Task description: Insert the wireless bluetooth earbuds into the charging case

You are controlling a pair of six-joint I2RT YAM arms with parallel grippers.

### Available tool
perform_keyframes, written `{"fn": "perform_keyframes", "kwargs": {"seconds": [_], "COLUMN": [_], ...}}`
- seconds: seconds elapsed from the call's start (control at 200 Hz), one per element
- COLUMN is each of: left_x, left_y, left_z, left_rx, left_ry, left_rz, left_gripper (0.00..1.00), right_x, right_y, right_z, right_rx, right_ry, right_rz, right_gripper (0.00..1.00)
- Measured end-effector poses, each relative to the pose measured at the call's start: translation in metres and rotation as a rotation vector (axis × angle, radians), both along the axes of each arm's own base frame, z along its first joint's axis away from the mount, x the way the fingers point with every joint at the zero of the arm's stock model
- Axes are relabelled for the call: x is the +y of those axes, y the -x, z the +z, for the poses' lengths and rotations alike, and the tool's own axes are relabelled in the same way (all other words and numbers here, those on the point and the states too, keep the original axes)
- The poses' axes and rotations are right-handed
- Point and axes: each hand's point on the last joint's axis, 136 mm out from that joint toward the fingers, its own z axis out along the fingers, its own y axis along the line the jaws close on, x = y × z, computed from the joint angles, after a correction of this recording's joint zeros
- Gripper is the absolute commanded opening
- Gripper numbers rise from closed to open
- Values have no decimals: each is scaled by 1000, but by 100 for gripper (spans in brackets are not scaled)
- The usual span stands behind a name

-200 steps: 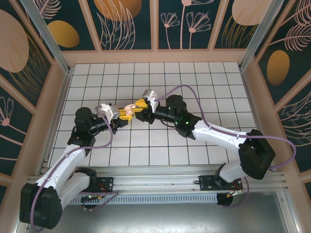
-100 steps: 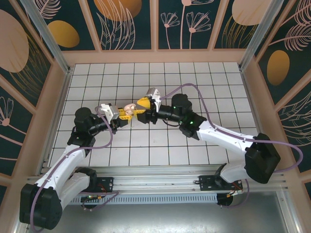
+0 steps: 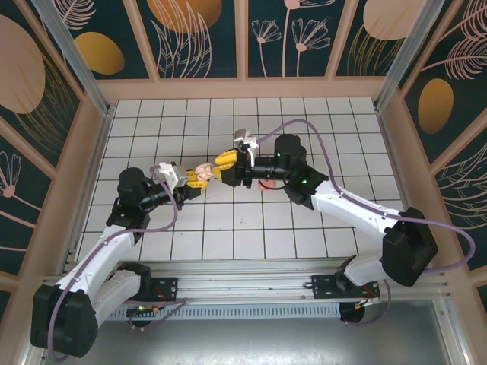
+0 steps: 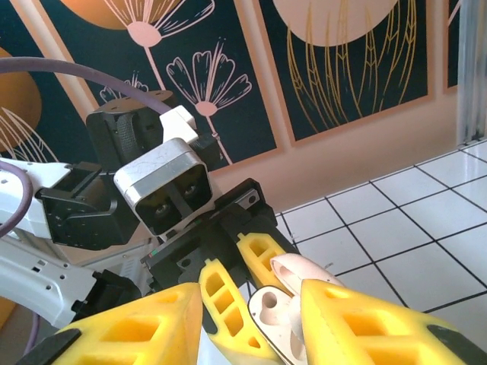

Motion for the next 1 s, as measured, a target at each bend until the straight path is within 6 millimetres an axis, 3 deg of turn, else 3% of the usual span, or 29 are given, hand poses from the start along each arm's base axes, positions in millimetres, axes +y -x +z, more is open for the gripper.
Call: {"fn": "perform_keyframes", "kwargs": {"seconds": [0.445,1.001], "left_x": [-1,-1], "left_y": [1,1], "left_z": [0,0], "left_rx": [1,2], "left_ry": [0,0], "left_rz": [-5,-7], "left_gripper": [13,13], "right_x": [15,20], "right_y": [-8,-13], "right_z": [-14,-34], "right_rx": [62,108], "right_ry": [61,117], "right_rz": [34,38], "right_gripper": [33,24]}}
